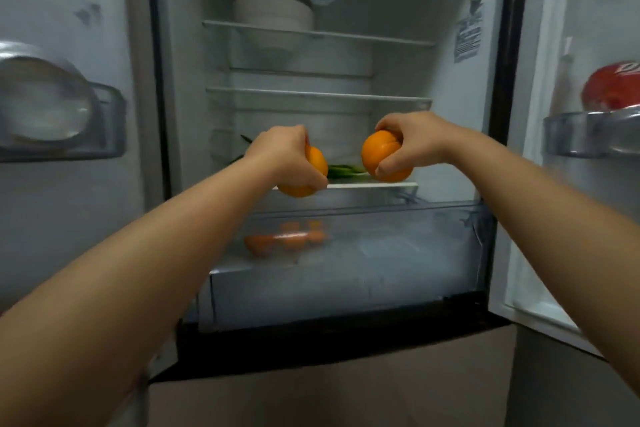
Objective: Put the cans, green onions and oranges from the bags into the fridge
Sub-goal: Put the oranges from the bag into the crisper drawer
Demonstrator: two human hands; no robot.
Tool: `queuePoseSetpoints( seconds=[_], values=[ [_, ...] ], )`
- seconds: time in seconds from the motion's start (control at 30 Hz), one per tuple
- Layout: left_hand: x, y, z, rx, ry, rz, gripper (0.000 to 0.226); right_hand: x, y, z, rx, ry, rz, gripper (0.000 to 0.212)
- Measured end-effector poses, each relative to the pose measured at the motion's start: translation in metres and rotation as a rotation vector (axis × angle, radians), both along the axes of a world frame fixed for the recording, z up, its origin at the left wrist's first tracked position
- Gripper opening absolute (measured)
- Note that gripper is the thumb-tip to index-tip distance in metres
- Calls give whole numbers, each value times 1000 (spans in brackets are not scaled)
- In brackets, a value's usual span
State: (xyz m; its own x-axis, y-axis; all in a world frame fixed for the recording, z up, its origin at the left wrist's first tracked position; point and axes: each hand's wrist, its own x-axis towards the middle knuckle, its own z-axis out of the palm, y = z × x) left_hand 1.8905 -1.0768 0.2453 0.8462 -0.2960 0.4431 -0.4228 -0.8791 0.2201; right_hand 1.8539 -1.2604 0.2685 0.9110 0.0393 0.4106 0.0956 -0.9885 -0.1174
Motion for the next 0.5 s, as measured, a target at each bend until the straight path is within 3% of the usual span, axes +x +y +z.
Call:
queuePoseSetpoints(
  seconds=[0.33,0.5],
  values=[
    [167,-100,-8,561,214,-25,59,209,-78,-9,-233,575,-91,69],
    [225,-127,-38,546,351,-101,64,268,-90,-46,-492,843,-134,64]
  ],
)
